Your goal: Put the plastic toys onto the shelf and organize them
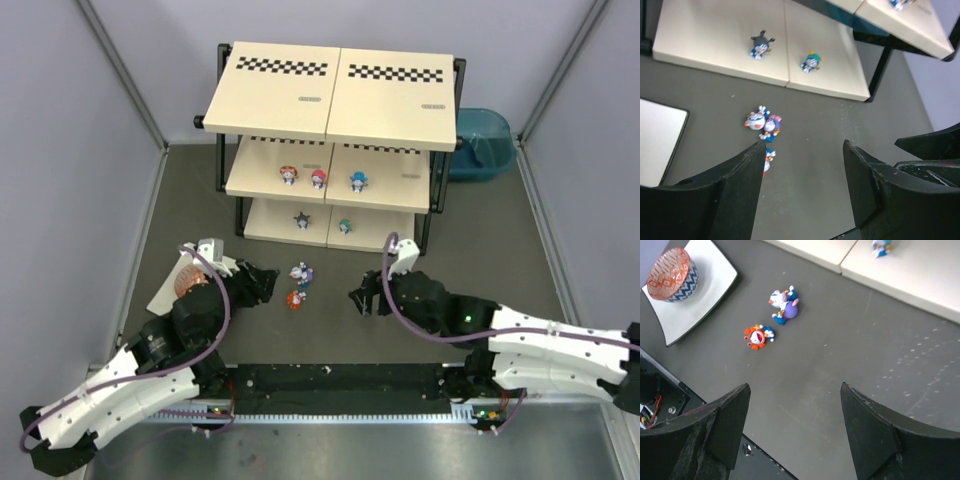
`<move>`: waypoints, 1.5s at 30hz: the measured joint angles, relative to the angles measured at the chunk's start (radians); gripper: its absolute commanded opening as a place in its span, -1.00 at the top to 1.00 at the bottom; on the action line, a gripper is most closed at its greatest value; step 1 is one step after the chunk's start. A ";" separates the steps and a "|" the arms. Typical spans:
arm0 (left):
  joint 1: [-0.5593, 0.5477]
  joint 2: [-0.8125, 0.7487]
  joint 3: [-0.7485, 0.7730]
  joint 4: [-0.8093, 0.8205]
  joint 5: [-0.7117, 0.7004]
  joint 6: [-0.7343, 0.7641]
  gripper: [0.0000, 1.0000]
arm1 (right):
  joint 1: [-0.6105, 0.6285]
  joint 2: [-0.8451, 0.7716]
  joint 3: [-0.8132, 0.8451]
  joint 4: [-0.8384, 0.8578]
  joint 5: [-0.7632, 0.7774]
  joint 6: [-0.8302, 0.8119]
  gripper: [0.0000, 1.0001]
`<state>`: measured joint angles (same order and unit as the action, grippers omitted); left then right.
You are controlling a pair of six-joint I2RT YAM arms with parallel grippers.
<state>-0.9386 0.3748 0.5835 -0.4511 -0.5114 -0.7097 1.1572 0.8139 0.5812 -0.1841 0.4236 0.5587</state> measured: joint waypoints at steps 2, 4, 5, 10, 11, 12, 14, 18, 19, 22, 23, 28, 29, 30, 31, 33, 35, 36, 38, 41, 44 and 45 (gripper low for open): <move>0.000 0.002 -0.010 -0.025 -0.008 -0.006 -0.39 | 0.001 0.080 -0.004 0.053 -0.018 0.032 -0.46; 0.000 0.001 -0.021 -0.042 -0.010 -0.018 -0.39 | 0.002 0.156 -0.005 0.102 -0.029 0.067 -0.46; 0.000 0.001 -0.027 -0.046 -0.010 -0.022 -0.40 | 0.002 0.195 -0.004 0.133 -0.033 0.085 -0.46; 0.000 -0.014 -0.055 -0.061 -0.002 -0.043 -0.40 | 0.006 0.404 0.011 0.225 -0.054 0.179 -0.46; 0.000 -0.026 -0.061 -0.066 -0.001 -0.047 -0.41 | 0.006 0.445 0.023 0.241 -0.063 0.195 -0.46; 0.000 -0.040 -0.067 -0.075 -0.002 -0.050 -0.41 | 0.007 0.488 0.038 0.262 -0.077 0.207 -0.46; 0.000 -0.068 -0.075 -0.095 -0.002 -0.056 -0.42 | 0.010 0.565 0.074 0.290 -0.100 0.224 -0.46; 0.000 -0.116 -0.081 -0.132 -0.006 -0.070 -0.43 | 0.013 0.721 0.162 0.375 -0.159 0.232 -0.53; 0.000 -0.126 -0.081 -0.140 -0.006 -0.073 -0.43 | 0.013 0.748 0.176 0.394 -0.172 0.230 -0.54; 0.000 -0.160 -0.082 -0.163 -0.008 -0.079 -0.43 | 0.013 0.801 0.204 0.437 -0.200 0.206 -0.61; 0.000 -0.167 -0.082 -0.166 -0.010 -0.081 -0.43 | 0.013 0.816 0.214 0.446 -0.207 0.193 -0.63; 0.000 -0.194 -0.082 -0.193 -0.016 -0.085 -0.43 | 0.013 0.877 0.287 0.451 -0.224 0.134 -0.77; 0.000 -0.196 -0.082 -0.196 -0.018 -0.085 -0.43 | 0.013 0.885 0.300 0.451 -0.227 0.122 -0.77; 0.000 -0.196 -0.082 -0.200 -0.019 -0.085 -0.43 | 0.013 0.895 0.314 0.450 -0.233 0.111 -0.77; 0.000 -0.196 -0.082 -0.201 -0.019 -0.085 -0.43 | 0.013 0.908 0.332 0.447 -0.239 0.098 -0.78; 0.000 -0.196 -0.082 -0.206 -0.021 -0.085 -0.43 | 0.013 0.930 0.355 0.444 -0.242 0.082 -0.76; 0.000 -0.196 -0.082 -0.209 -0.021 -0.085 -0.43 | 0.013 0.950 0.371 0.431 -0.242 0.069 -0.75; 0.000 -0.196 -0.082 -0.209 -0.022 -0.085 -0.44 | 0.013 0.960 0.377 0.418 -0.240 0.065 -0.75; 0.000 -0.196 -0.082 -0.209 -0.022 -0.085 -0.44 | 0.013 0.975 0.385 0.396 -0.234 0.061 -0.74; 0.000 -0.196 -0.082 -0.210 -0.022 -0.085 -0.44 | 0.013 0.988 0.389 0.365 -0.222 0.062 -0.73; 0.000 -0.196 -0.082 -0.214 -0.022 -0.086 -0.44 | 0.013 1.001 0.389 0.344 -0.211 0.062 -0.72; 0.000 -0.196 -0.082 -0.216 -0.022 -0.086 -0.44 | 0.013 1.007 0.390 0.340 -0.210 0.062 -0.72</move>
<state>-0.9386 0.1783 0.5018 -0.6666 -0.5331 -0.7956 1.1698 1.8214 0.9710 0.1562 0.2138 0.6205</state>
